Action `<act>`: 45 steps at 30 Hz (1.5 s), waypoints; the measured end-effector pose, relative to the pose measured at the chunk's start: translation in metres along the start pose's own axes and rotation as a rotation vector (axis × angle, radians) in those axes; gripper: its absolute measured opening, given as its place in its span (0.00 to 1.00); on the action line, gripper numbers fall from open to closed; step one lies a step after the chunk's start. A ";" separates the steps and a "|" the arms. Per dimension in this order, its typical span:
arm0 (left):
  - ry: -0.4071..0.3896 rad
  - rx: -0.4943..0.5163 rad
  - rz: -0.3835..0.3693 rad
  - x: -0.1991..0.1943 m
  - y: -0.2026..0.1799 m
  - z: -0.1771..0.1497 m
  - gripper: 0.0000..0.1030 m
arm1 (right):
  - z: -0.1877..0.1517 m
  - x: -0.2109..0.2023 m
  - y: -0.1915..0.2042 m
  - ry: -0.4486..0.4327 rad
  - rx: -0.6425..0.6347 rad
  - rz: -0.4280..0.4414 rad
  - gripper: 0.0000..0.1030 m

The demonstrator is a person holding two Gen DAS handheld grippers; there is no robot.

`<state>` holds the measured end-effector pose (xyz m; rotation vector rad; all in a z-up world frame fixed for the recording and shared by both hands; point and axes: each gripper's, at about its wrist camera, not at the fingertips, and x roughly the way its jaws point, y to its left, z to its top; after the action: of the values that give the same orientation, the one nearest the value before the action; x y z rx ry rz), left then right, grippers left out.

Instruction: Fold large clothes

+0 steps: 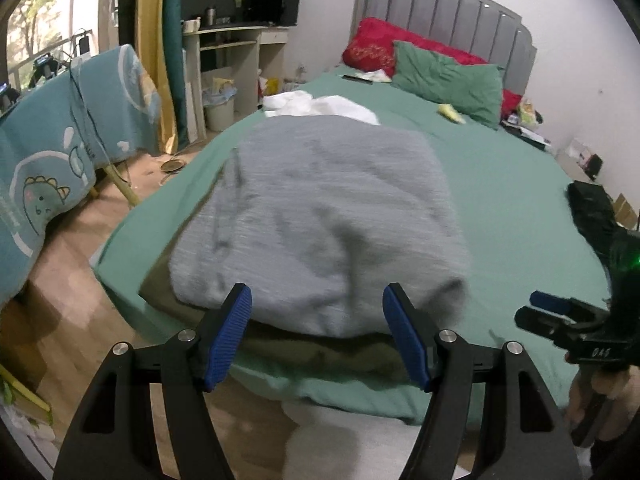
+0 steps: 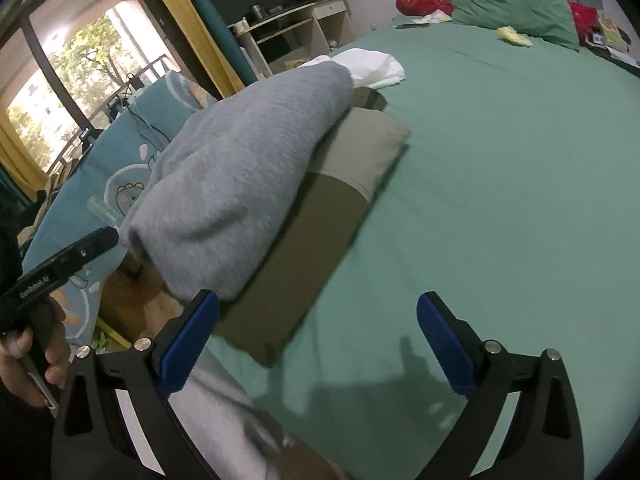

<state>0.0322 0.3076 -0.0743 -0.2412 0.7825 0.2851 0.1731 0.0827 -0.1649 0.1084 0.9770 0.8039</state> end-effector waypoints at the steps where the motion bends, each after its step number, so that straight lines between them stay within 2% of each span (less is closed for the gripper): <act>1: 0.000 0.012 0.005 -0.003 -0.009 -0.003 0.69 | -0.003 -0.005 -0.004 -0.002 0.004 -0.003 0.96; 4: -0.003 0.052 0.009 -0.010 -0.032 -0.010 0.69 | -0.015 -0.022 -0.017 -0.008 0.022 -0.016 0.96; 10: 0.006 0.076 -0.043 -0.020 -0.074 -0.022 0.69 | -0.036 -0.058 -0.047 -0.036 0.075 -0.052 0.96; 14: 0.011 0.106 -0.050 -0.026 -0.106 -0.030 0.69 | -0.050 -0.081 -0.073 -0.069 0.140 -0.074 0.96; 21: -0.017 0.166 -0.076 -0.042 -0.154 -0.032 0.70 | -0.058 -0.121 -0.110 -0.132 0.230 -0.118 0.96; 29: -0.053 0.161 -0.124 -0.063 -0.186 -0.026 0.70 | -0.064 -0.189 -0.146 -0.225 0.287 -0.180 0.96; 34: -0.097 0.191 -0.096 -0.083 -0.203 -0.021 0.70 | -0.069 -0.231 -0.162 -0.284 0.299 -0.241 0.96; 45: -0.202 0.195 -0.118 -0.132 -0.225 -0.004 0.70 | -0.073 -0.308 -0.160 -0.412 0.250 -0.388 0.96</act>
<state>0.0174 0.0743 0.0420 -0.0726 0.5886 0.1178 0.1129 -0.2511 -0.0604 0.2797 0.6711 0.2821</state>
